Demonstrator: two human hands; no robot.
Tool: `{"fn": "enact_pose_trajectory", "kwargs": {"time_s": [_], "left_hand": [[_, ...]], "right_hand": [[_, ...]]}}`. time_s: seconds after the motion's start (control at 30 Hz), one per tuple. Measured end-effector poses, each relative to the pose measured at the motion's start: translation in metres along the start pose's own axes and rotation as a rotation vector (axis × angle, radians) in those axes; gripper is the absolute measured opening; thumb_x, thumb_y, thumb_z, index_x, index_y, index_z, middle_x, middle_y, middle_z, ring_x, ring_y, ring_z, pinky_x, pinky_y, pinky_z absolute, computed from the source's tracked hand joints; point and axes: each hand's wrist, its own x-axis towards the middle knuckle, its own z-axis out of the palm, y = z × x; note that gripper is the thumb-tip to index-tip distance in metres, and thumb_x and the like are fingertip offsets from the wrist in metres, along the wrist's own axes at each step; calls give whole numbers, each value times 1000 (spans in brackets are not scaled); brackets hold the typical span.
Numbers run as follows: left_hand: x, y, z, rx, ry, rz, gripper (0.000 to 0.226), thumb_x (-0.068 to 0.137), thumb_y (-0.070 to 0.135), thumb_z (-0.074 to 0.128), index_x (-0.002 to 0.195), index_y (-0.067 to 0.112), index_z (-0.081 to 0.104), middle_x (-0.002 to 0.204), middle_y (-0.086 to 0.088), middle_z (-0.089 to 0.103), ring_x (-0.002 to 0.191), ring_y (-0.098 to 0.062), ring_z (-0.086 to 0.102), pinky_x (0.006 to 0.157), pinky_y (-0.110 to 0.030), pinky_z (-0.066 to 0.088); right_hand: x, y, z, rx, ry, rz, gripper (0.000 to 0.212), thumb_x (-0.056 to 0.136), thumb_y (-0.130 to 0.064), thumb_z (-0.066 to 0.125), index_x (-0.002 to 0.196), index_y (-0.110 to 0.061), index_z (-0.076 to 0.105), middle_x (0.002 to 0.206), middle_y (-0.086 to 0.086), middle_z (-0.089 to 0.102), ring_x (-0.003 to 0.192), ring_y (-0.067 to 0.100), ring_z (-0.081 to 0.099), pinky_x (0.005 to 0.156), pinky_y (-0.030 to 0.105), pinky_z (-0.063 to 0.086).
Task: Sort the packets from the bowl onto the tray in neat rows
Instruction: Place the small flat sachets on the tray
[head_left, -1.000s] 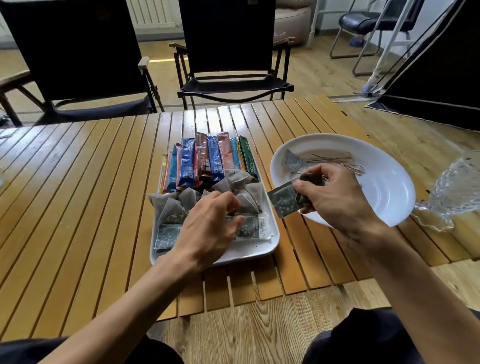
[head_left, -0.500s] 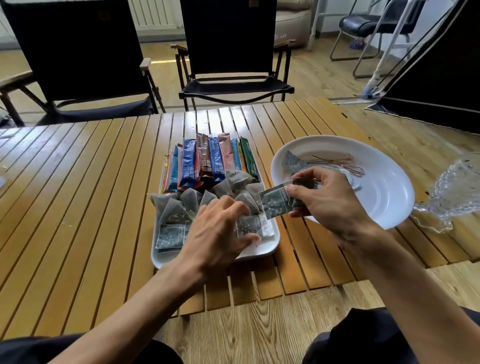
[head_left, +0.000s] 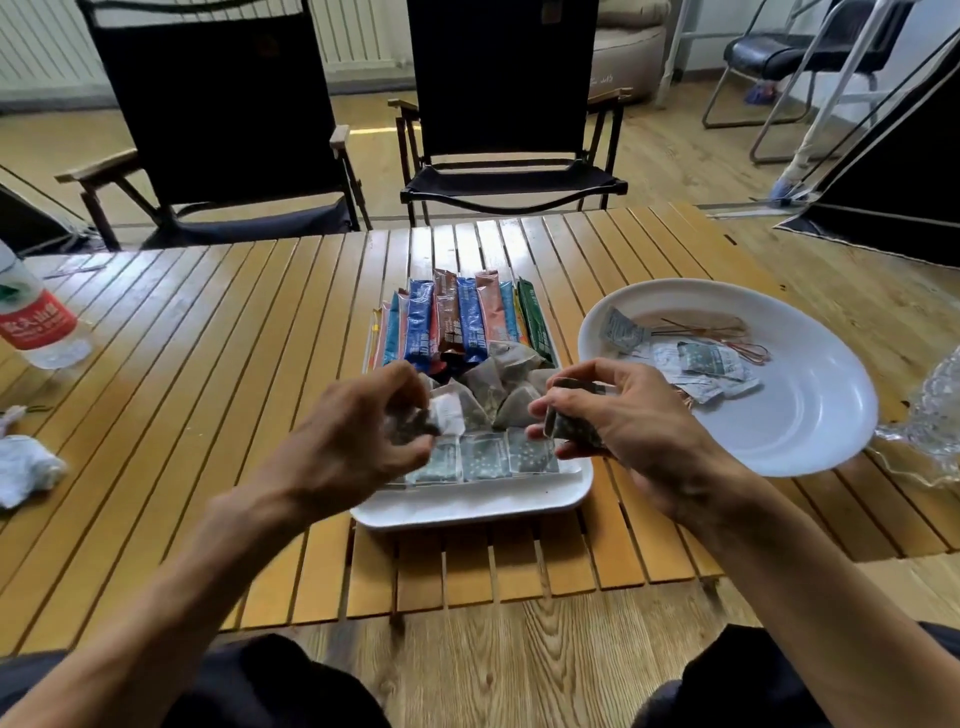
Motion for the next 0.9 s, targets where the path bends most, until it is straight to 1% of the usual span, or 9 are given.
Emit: {"fn": "enact_pose_trajectory", "kwargs": {"time_s": [0.03,0.17,0.3,0.4,0.5,0.57,0.73,0.8,0.9], "left_hand": [[-9,-12,-8,3,-47,-62,26,75,28,67,95,25,51,96,11,57,92,-4,58,71,-14,51],[-23,-35,-12,80,-152,-197,28,74,33,69,96,33,52,106,7,55,103,-9,52,84,-32,52],[-21,-31,-2,159,-165,-157,30,76,30,71,96,36,50,103,10,53,102,-8,48,94,-35,43],[-24,-31,0,227,-186,-135,30,77,32,70,98,36,49,109,11,56,107,-9,47,99,-35,37],[-26,-29,3,279,-176,-105,29,77,33,69,99,33,50,118,10,51,113,-9,45,97,-30,35],[-27,-28,5,288,-160,-89,27,79,31,69,98,33,50,117,11,51,112,-7,45,98,-30,35],[-27,-30,3,294,-206,-103,25,79,29,69,94,35,50,113,12,52,109,-7,49,99,-31,37],[-25,-25,4,217,-161,-83,23,79,32,67,98,30,53,115,9,52,110,-6,49,96,-28,41],[-18,2,5,-48,-39,-64,23,81,34,62,101,23,57,105,9,57,96,1,55,77,-10,46]], "right_hand": [[0,-2,0,0,-3,-2,14,92,-5,60,106,-5,61,92,14,75,78,26,75,57,28,59],[-4,-5,-2,-17,-12,-7,14,92,-5,60,106,-4,61,93,14,75,78,26,75,61,30,61],[-8,0,-1,-45,-24,12,13,93,-5,59,106,-4,62,93,14,74,77,26,75,60,30,61],[-10,3,3,-56,-42,37,14,94,-1,55,107,-4,60,100,19,70,79,28,74,63,33,61],[-10,3,7,-43,-64,67,19,93,8,50,101,-7,58,106,23,61,86,33,72,67,34,62],[-10,4,9,-47,-77,76,23,92,12,49,101,-8,58,108,24,59,90,36,70,69,34,62],[-7,11,12,-59,-26,79,17,88,6,62,97,-9,62,108,19,64,100,34,65,74,39,61],[-6,13,12,-127,1,55,10,88,-3,66,93,-11,65,104,14,66,102,28,63,77,37,58],[-4,15,12,-135,-8,46,7,88,-9,68,93,-13,65,104,13,68,102,25,63,71,31,54]]}}
